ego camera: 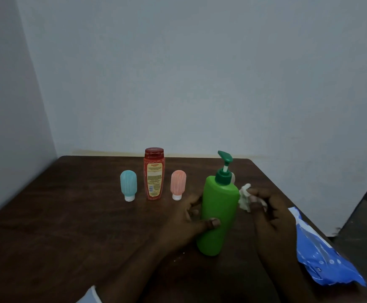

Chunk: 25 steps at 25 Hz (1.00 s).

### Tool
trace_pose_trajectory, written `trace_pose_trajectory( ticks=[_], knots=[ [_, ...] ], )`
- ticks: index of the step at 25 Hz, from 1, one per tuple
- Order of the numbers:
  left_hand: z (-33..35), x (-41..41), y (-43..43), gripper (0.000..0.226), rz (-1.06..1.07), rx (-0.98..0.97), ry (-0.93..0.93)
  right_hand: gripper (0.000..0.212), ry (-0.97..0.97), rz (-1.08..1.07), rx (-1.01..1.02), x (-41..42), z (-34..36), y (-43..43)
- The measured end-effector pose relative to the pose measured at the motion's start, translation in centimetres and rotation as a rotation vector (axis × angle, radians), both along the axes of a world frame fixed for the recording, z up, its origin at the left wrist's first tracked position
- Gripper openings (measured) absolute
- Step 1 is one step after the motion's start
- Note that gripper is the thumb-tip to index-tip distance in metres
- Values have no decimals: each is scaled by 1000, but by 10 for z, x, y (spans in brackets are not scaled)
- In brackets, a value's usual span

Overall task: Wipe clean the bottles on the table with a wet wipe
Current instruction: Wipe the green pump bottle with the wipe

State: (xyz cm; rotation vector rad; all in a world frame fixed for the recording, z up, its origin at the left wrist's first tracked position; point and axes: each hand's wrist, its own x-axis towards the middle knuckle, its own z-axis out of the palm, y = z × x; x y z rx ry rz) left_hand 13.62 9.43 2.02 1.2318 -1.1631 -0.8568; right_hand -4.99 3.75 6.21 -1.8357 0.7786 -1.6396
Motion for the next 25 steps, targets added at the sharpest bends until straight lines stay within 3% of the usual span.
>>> trace_pose_trajectory(
  ticks=[3, 8, 14, 19, 25],
  knots=[
    [0, -3, 6, 100, 147, -15, -207, 17, -34, 112, 148, 5, -4, 0],
    [-2, -24, 14, 107, 337, -15, -436, 16, 10, 128, 115, 5, -6, 0],
    [1, -10, 11, 90, 156, -18, -612, 17, 135, 175, 101, 6, -14, -2],
    [-18, 5, -2, 71, 74, 45, -413, 13, 323, 186, -16, 9, -40, -10],
    [-28, 18, -27, 60, 177, 43, -184, 13, 885, 351, -346, 11, -50, -54]
  ],
)
